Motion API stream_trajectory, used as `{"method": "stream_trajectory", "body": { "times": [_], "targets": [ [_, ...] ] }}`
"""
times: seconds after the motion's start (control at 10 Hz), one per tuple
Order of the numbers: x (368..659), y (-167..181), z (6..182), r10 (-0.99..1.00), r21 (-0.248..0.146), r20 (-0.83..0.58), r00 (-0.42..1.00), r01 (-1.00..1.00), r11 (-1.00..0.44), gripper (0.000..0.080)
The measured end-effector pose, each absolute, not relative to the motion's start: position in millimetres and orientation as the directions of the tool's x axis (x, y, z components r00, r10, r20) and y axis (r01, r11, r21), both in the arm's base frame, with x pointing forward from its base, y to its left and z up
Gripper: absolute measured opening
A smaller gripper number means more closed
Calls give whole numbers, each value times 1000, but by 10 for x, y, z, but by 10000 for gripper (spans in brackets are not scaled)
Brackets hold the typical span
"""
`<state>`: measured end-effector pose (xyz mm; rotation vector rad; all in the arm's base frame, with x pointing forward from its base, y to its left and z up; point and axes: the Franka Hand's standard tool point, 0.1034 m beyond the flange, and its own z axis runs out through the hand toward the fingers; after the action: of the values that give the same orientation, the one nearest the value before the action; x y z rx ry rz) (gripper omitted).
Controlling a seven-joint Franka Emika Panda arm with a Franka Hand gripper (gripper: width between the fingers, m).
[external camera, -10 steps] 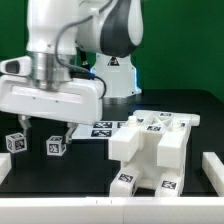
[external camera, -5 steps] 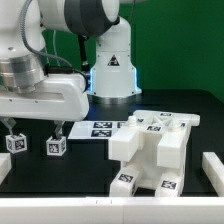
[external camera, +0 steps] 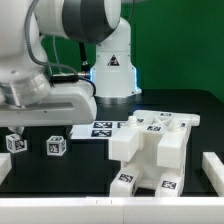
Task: Assemble chair
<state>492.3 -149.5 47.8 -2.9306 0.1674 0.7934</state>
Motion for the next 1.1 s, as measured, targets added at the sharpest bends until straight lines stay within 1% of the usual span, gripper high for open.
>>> {"method": "stream_trajectory", "body": {
  "times": [0.1, 0.2, 0.3, 0.4, 0.6, 0.8, 0.9, 1.0, 1.1],
  "targets": [
    [4947, -1498, 459, -75, -70, -528, 846, -131, -989, 649],
    [4874, -1463, 467, -70, -81, -593, 802, -146, -986, 649],
    [4770, -1437, 459, -85, -80, -693, 716, -193, -978, 649],
    [4809, -1458, 400, -80, -76, -717, 693, -192, -978, 649],
    [4755, -1448, 376, -66, -80, -775, 628, -203, -976, 649],
    [4780, -1463, 366, -71, -78, -767, 638, -202, -976, 649],
    [4698, -1480, 321, -115, -46, -788, 605, -244, -969, 649],
    [4548, -1480, 251, -161, -3, -835, 527, -297, -955, 649],
    [4461, -1480, 193, -172, 9, -861, 479, -324, -946, 649]
  ]
}}
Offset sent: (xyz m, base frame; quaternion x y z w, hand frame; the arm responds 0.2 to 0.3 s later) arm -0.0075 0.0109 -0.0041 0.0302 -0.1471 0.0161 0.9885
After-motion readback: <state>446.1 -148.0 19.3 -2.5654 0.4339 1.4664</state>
